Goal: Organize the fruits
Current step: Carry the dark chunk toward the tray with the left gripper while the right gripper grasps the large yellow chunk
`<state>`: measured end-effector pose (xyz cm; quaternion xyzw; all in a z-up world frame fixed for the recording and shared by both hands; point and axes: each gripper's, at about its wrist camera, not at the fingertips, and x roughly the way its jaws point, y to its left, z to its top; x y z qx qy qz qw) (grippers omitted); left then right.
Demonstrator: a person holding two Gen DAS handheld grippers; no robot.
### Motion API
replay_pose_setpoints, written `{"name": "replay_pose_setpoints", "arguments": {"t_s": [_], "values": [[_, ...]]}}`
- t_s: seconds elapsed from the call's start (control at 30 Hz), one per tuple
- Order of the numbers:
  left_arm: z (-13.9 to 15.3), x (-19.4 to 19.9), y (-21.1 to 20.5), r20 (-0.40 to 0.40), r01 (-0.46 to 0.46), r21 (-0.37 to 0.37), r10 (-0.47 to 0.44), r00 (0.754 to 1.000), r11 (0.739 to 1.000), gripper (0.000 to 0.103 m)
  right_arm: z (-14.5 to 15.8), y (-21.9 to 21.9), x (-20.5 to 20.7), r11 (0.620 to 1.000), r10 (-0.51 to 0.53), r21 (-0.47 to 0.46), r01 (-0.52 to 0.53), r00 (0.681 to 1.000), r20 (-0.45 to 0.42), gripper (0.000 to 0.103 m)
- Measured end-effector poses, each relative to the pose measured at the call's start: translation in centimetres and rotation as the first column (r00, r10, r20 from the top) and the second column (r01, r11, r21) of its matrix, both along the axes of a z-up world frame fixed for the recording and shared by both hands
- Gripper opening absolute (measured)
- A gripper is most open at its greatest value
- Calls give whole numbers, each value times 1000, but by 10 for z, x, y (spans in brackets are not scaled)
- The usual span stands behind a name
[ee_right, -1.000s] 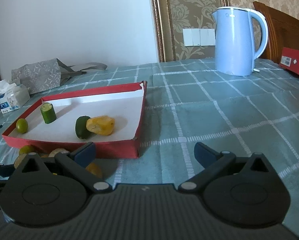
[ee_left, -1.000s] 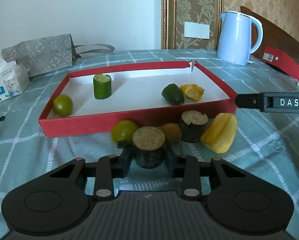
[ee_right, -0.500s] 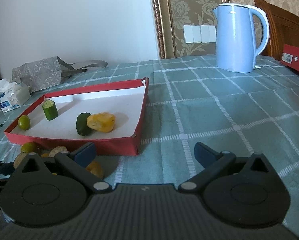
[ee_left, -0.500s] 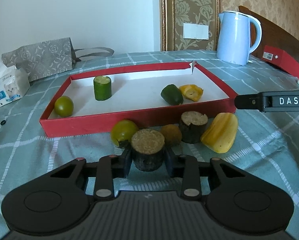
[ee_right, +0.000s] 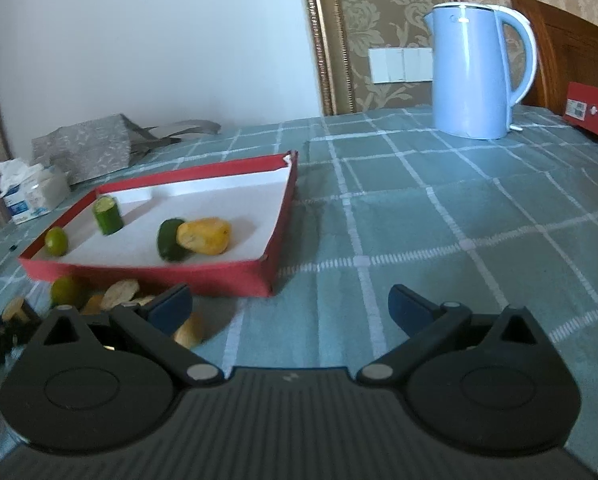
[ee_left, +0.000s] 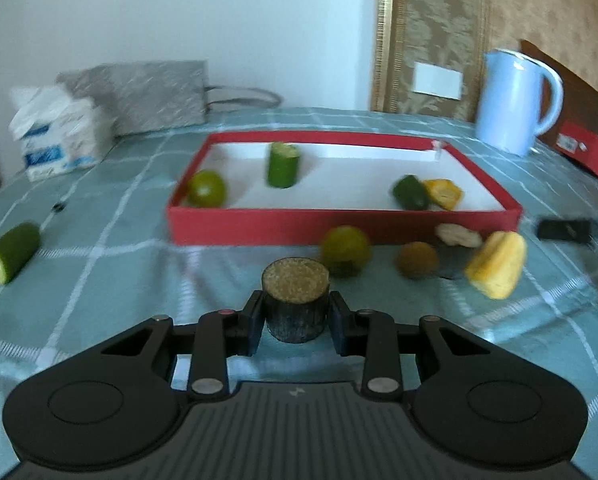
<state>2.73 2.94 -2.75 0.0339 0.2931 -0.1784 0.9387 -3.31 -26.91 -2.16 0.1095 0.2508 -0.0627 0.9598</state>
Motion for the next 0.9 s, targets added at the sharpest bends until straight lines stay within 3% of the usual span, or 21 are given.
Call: {"name": "replay_pose_setpoints", "arguments": {"t_s": [0.2, 0.27, 0.43, 0.53, 0.7, 0.8, 0.87, 0.9], "values": [[0, 5, 14, -11, -33, -29, 33, 999, 999, 33, -2, 13, -20, 993, 118, -11, -118, 993, 0, 102], [0, 5, 13, -10, -33, -24, 33, 999, 999, 33, -2, 23, -23, 982, 189, -19, -189, 982, -3, 91], [-1, 6, 13, -14, -33, -38, 33, 999, 999, 33, -7, 49, -18, 941, 336, -20, -337, 941, -43, 80], [-1, 6, 13, -14, -33, -39, 33, 999, 999, 33, -8, 57, -10, 934, 356, -17, -357, 933, -60, 73], [-1, 6, 14, -15, -33, -40, 32, 999, 999, 33, -8, 63, 4, 936, 349, -21, -351, 935, -70, 70], [-1, 6, 14, -15, -33, -41, 32, 999, 999, 33, -7, 66, 10, 937, 345, -32, -348, 936, -74, 60], [-1, 6, 14, -15, -33, -41, 33, 999, 999, 33, -5, 67, 11, 934, 356, -16, -357, 932, -67, 47], [-1, 6, 14, -15, -33, -42, 33, 999, 999, 33, -5, 68, 10, 932, 361, -11, -363, 930, -64, 47]]}}
